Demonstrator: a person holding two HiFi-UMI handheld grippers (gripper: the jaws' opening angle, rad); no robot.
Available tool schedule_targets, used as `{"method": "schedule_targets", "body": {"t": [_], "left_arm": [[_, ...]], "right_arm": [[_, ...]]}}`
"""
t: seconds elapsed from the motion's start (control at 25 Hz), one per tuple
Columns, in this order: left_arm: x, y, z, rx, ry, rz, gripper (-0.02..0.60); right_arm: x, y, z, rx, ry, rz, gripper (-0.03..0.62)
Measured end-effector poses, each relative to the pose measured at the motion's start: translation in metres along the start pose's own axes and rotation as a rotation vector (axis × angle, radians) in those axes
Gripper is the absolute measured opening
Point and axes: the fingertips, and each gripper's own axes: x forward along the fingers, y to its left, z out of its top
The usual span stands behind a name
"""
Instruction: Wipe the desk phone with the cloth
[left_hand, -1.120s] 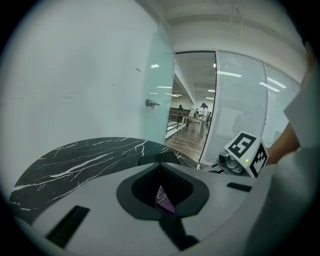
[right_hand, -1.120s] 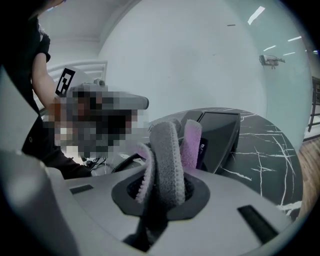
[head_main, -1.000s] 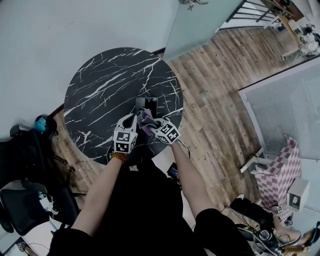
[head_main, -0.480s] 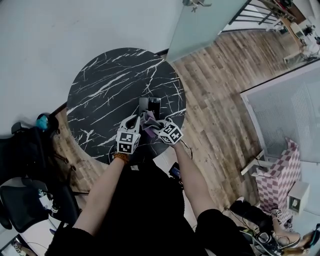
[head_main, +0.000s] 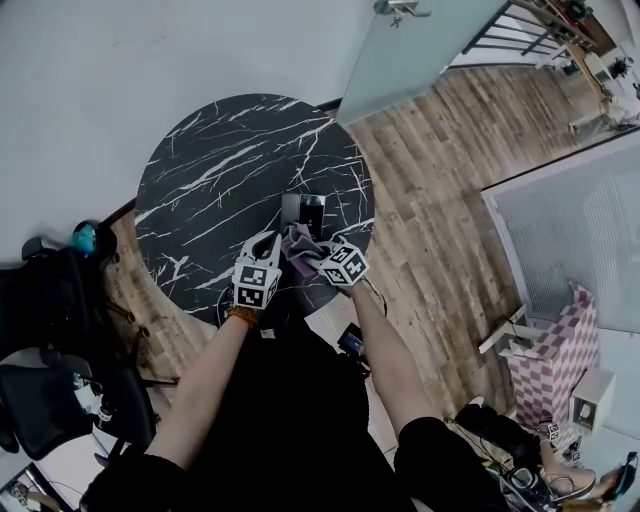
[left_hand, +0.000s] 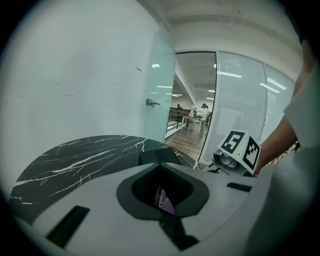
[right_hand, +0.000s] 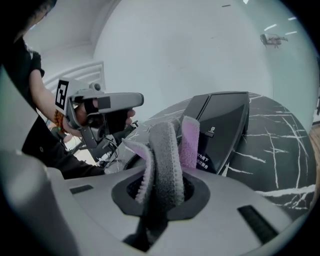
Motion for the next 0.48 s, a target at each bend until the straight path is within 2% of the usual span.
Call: {"method": "schedule_targets", "body": {"t": [0.08,0.2,0.36,0.48], "left_arm": [[-0.002,-0.002,0.002,0.002,-0.006,-0.005,0.014],[-0.001,-0.001,0.004,0.001,-0.010,-0.008,0.014],[0.000,-0.001,0.008,0.002,-0.020,-0.009,0.014],[-0.002,-0.003,0.008,-0.003,-0.026,-0.009,0.014]], "right_arm": [[-0.002,0.006,0.009,0.016,-0.006,0.051,0.057],[-0.011,0.007,0.043,-0.039,-0.055,0.087,0.056],[-0.033,-0.007,0.093,-0.107,-0.146,0.063,0.057],[-0.042,-0.016,0.113,-0.173,-0.156,0.026,0.057]]}}
